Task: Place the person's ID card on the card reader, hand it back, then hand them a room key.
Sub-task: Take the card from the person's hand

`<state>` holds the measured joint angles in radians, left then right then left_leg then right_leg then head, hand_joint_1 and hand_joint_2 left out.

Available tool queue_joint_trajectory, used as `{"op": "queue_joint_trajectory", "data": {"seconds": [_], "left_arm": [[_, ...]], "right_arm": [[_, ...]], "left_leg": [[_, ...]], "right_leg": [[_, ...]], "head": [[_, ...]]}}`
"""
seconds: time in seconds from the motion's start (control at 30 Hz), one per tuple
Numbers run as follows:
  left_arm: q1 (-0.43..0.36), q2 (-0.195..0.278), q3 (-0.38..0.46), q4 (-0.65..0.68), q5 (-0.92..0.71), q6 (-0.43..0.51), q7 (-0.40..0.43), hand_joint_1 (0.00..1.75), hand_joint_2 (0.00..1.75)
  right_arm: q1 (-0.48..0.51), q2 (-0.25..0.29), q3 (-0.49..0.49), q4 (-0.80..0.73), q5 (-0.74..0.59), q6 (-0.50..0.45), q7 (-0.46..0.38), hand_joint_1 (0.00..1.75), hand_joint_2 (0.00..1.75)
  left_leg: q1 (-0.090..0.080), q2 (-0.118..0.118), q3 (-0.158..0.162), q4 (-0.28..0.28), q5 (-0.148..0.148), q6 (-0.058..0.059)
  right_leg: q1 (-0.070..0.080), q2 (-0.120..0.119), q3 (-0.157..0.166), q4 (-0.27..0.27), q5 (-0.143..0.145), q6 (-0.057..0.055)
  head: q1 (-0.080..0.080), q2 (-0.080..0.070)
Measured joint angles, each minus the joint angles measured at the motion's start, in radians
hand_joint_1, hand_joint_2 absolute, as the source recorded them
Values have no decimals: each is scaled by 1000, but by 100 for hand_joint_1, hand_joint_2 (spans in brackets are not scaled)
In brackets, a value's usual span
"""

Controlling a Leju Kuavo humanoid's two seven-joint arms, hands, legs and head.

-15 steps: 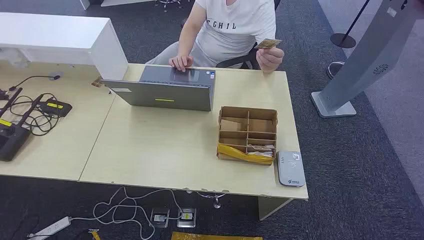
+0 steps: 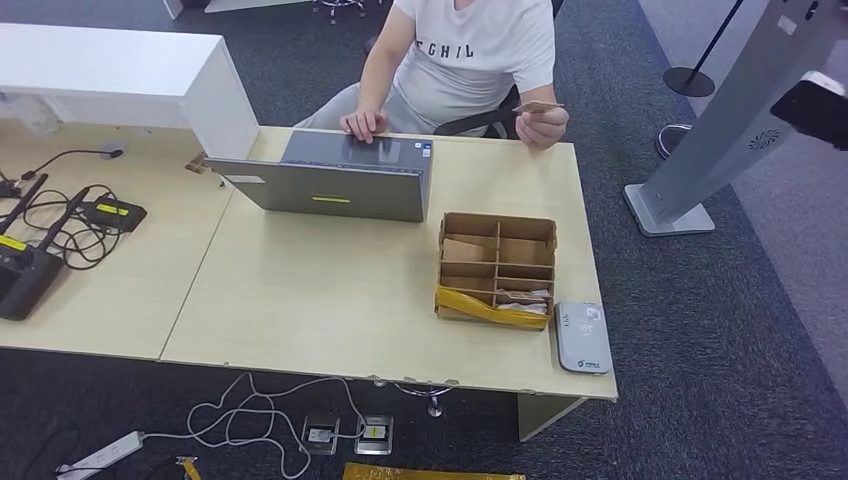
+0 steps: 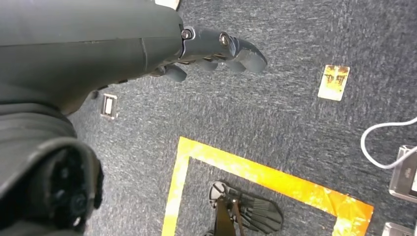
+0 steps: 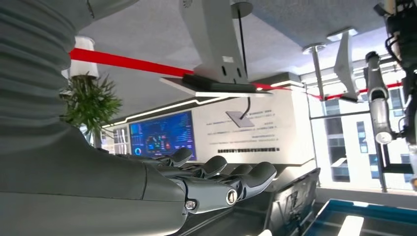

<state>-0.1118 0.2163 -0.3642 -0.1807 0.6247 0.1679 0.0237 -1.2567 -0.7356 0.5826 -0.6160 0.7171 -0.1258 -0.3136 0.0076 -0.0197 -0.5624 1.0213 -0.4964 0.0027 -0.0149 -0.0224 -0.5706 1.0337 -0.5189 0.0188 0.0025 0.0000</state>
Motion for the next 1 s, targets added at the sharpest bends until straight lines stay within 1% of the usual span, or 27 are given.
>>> {"op": "queue_joint_trajectory", "data": {"seconds": [0.33,0.5,0.73,0.87,1.0], "left_arm": [[2,6,-11,0,1,-4,0,0,0],[0,10,-21,0,-2,-20,-3,0,0],[0,19,-38,1,-2,-18,-3,0,0],[1,21,-43,1,-2,-11,0,0,0],[1,25,-44,1,0,-9,0,0,0]], "right_arm": [[-7,64,92,-17,16,-12,-5,0,175],[16,140,169,-15,61,-52,9,0,175],[58,233,226,-3,55,-59,3,0,175],[85,266,244,6,47,-59,-4,0,175],[97,282,259,13,46,-59,-5,0,175]], "left_leg": [[0,2,0,0,0,0],[1,4,1,0,0,0],[1,4,1,0,0,-1],[1,4,0,0,0,-1],[1,4,0,0,0,-1]], "right_leg": [[0,3,0,0,0,0],[1,5,0,0,0,0],[1,5,-1,0,0,0],[1,4,-1,0,0,0],[1,4,-1,0,0,0]], "head": [[0,0],[0,0],[0,0],[0,0],[0,0]]}}
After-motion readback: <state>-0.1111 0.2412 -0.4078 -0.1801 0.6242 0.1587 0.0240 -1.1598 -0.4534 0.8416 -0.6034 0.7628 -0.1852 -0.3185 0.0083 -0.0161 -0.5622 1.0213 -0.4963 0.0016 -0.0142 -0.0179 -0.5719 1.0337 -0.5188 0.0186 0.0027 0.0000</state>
